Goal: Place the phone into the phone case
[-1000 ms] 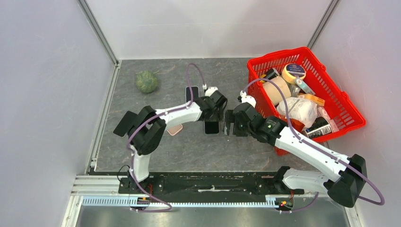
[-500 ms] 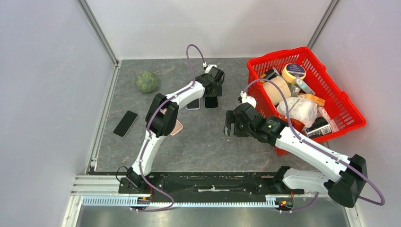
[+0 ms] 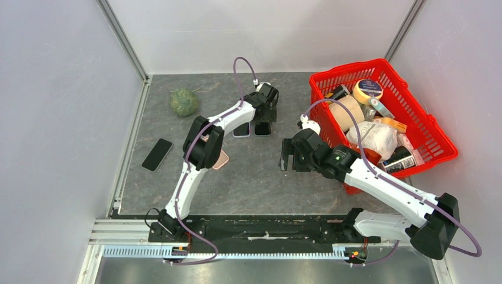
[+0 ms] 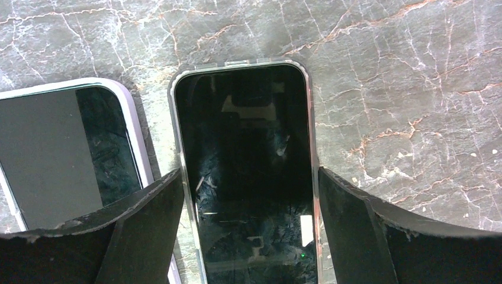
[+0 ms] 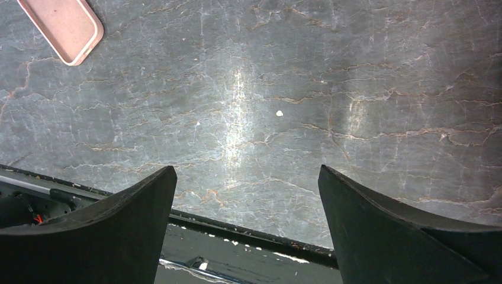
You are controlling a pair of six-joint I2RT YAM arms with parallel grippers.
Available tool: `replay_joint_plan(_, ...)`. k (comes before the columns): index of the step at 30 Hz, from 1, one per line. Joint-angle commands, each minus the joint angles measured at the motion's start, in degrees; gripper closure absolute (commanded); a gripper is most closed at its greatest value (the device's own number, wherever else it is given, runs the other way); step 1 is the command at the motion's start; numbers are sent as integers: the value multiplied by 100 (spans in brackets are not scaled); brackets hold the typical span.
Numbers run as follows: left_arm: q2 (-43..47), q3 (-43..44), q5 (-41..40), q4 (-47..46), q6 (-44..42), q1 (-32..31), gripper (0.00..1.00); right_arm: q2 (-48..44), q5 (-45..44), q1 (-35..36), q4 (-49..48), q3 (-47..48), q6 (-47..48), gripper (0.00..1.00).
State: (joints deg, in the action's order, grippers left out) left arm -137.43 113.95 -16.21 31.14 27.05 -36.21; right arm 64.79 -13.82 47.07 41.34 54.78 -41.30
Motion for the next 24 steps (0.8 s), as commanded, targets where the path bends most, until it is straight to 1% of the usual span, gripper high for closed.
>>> replay_joint_plan(1, 495, 75, 244, -279, -132, 72, 13, -3, -8, -15, -26, 155, 51, 3)
replay_joint_plan(11, 1104, -115, 479, -363, -191, 201, 12, 73, -16, -14, -23, 217, 133, 3)
replay_joint_plan(15, 1337, -382, 453, -392, -160, 217, 12, 108, -23, -14, -30, 226, 147, 3)
replay_joint_plan(17, 1530, -608, 411, -348, 2, 247, 12, 116, -22, -14, -37, 211, 161, 3)
replay_joint_plan(19, 1916, -1043, 296, -335, 341, 300, 16, 151, -20, -14, -61, 210, 185, 3)
replay_joint_plan(22, 2570, -1866, -9, -162, 1035, 405, 27, 273, 28, -14, -104, 212, 228, 3)
replay_joint_plan(24, 3052, -2459, -304, 99, 1528, 467, 36, 369, 86, -14, -204, 176, 241, 3)
